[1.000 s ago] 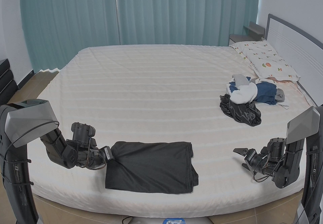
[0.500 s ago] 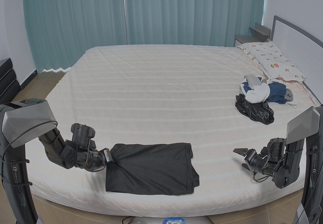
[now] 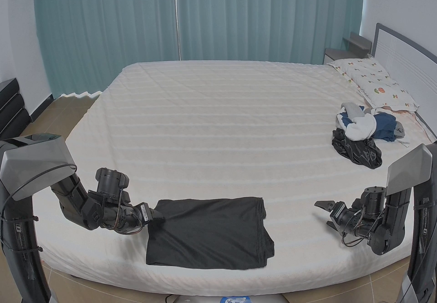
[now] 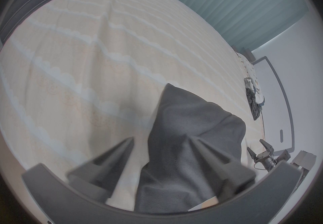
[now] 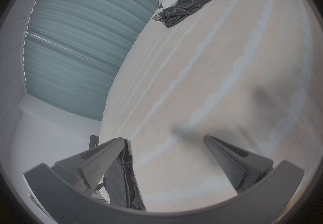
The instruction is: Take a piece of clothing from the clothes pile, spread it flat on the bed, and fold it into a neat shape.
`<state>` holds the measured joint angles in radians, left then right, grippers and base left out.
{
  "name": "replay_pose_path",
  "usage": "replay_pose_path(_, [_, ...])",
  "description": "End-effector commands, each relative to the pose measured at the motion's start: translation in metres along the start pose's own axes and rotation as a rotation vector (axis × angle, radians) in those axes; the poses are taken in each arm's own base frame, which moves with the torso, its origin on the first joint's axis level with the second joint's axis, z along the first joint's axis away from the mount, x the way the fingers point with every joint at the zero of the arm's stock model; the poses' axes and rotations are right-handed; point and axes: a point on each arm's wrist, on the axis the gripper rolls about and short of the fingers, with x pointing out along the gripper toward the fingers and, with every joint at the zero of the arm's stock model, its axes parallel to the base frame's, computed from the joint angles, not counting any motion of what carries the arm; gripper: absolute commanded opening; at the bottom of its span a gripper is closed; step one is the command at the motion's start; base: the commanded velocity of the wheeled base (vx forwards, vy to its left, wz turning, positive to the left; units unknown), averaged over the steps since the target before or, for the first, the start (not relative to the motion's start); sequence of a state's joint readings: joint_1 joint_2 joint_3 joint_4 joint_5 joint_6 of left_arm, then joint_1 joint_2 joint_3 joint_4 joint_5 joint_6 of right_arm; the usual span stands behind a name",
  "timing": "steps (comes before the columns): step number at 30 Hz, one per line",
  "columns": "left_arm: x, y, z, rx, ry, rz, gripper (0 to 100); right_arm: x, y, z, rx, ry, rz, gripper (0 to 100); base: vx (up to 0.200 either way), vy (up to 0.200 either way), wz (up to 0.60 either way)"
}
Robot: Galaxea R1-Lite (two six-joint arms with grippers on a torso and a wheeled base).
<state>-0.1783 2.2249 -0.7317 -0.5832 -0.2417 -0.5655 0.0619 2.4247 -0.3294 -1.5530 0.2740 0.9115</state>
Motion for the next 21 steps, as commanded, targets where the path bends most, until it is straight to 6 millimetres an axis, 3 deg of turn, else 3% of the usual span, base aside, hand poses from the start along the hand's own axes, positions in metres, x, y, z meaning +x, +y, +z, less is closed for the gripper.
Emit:
replay_pose_path(1, [-0.004, -0.004, 0.004, 0.002, -0.022, -0.016, 100, 0.000, 0.002, 0.001, -0.006, -0.007, 0.012, 100, 0.000, 0.000, 0.00])
replay_pose_path(6, [-0.001, -0.012, 0.022, -0.017, -0.084, -0.053, 100, 0.003, 0.007, -0.002, -0.023, -0.011, 0.022, 100, 0.000, 0.000, 0.00])
replay_pose_path(8, [0.009, -0.021, 0.035, -0.080, -0.115, -0.087, 100, 0.009, 0.015, -0.014, -0.051, 0.011, 0.033, 100, 0.000, 0.000, 0.00])
replay_pose_path(14, [0.039, -0.023, 0.044, -0.079, -0.136, -0.070, 100, 0.021, 0.020, -0.023, -0.087, 0.012, 0.040, 100, 0.000, 0.000, 0.00])
replay_pose_path(21, [0.051, -0.028, 0.044, -0.064, -0.144, -0.063, 100, 0.025, 0.026, -0.028, -0.144, 0.019, 0.061, 100, 0.000, 0.000, 0.00])
